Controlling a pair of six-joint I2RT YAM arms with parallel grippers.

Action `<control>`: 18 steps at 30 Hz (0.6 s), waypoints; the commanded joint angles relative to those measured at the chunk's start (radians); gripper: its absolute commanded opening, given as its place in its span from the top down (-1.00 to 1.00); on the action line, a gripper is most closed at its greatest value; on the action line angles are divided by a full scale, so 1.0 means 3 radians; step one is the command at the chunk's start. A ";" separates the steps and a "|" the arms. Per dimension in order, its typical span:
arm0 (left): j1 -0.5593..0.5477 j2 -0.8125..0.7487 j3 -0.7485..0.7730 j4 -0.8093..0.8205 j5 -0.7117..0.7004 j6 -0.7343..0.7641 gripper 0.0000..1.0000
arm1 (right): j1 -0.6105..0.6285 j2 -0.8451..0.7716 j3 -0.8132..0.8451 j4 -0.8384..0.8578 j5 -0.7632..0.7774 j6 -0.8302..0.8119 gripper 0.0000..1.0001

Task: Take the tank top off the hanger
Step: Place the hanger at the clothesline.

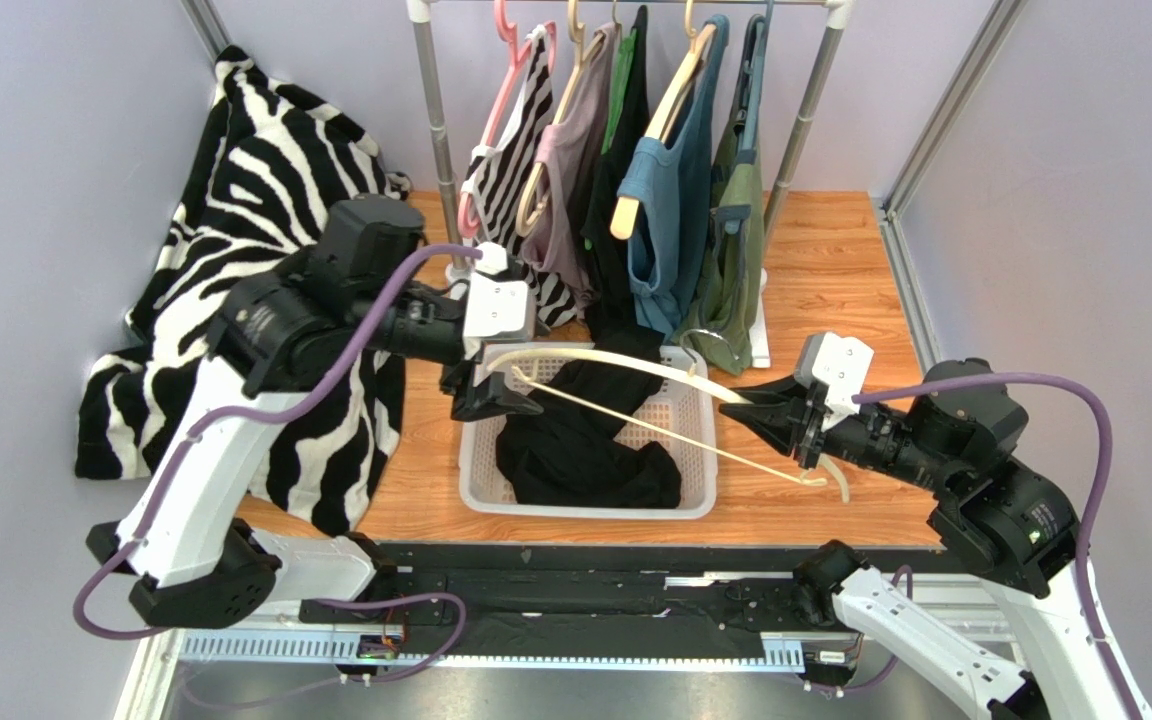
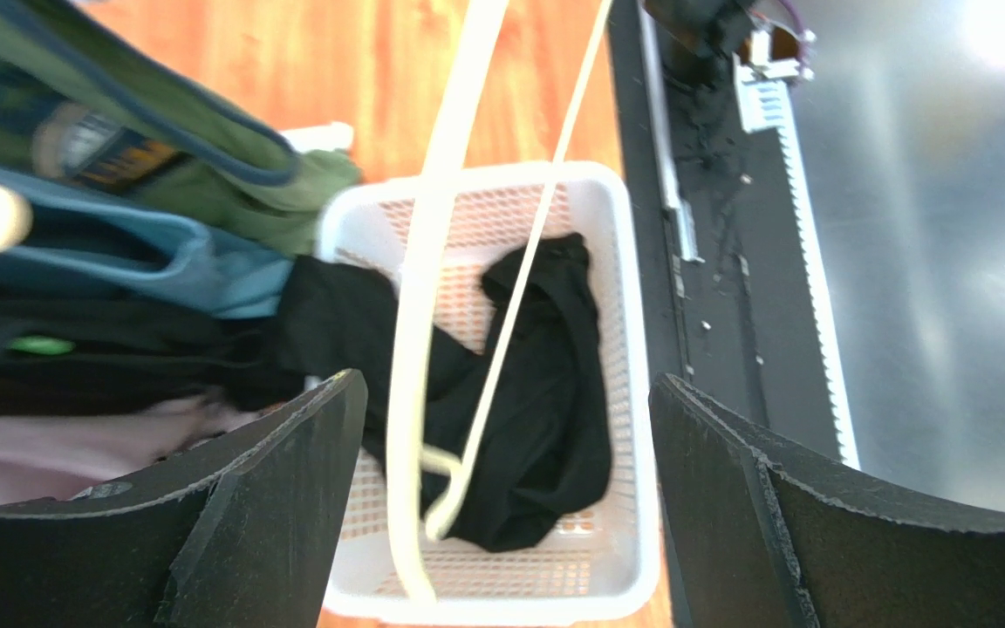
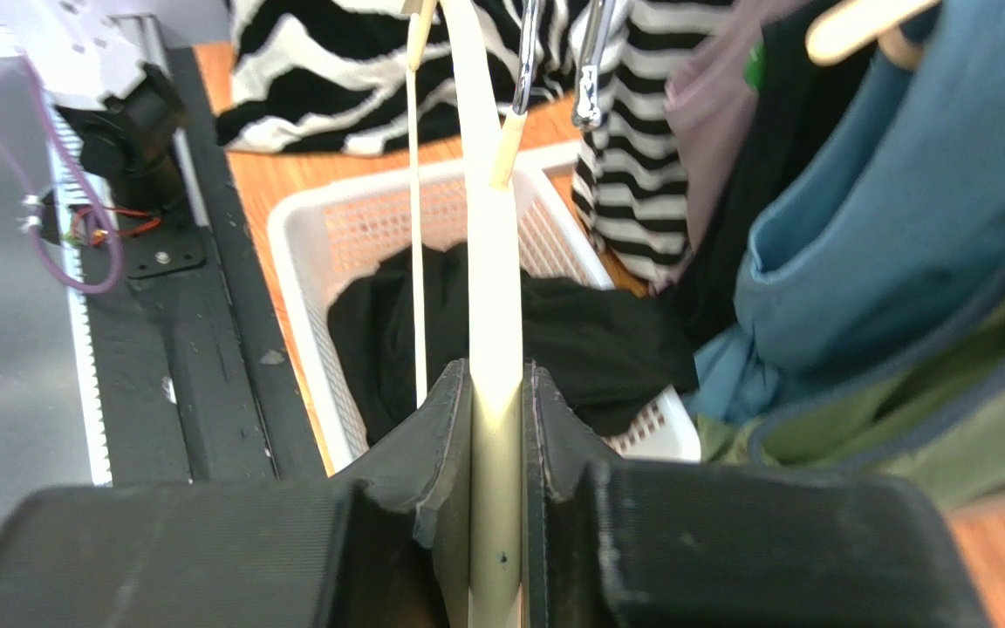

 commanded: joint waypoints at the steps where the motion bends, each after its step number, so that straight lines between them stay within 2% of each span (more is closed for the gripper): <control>1: 0.0005 0.0141 -0.0170 0.0039 0.0307 0.0197 -0.75 | 0.0000 -0.0028 0.0046 0.0429 -0.0358 -0.0115 1.00; 11: 0.0000 0.0177 -0.0221 -0.0109 0.0430 0.0237 -0.64 | 0.0000 0.0013 0.0108 0.0408 -0.0420 -0.0227 1.00; 14: 0.0000 0.0187 -0.0242 -0.0232 0.0491 0.0309 -0.30 | 0.0000 0.0013 0.0097 0.0475 -0.0374 -0.0237 1.00; 15: 0.0005 0.0202 -0.0226 -0.0354 0.0507 0.0334 0.07 | 0.0000 0.0018 0.0097 0.0500 -0.0363 -0.0237 1.00; 17: 0.0000 0.0268 -0.0191 -0.0482 0.0522 0.0431 0.42 | 0.0000 0.0013 0.0092 0.0577 -0.0343 -0.0232 1.00; 18: 0.0000 0.0299 -0.0120 -0.0640 0.0522 0.0467 0.70 | 0.0000 0.0013 0.0097 0.0597 -0.0333 -0.0232 1.00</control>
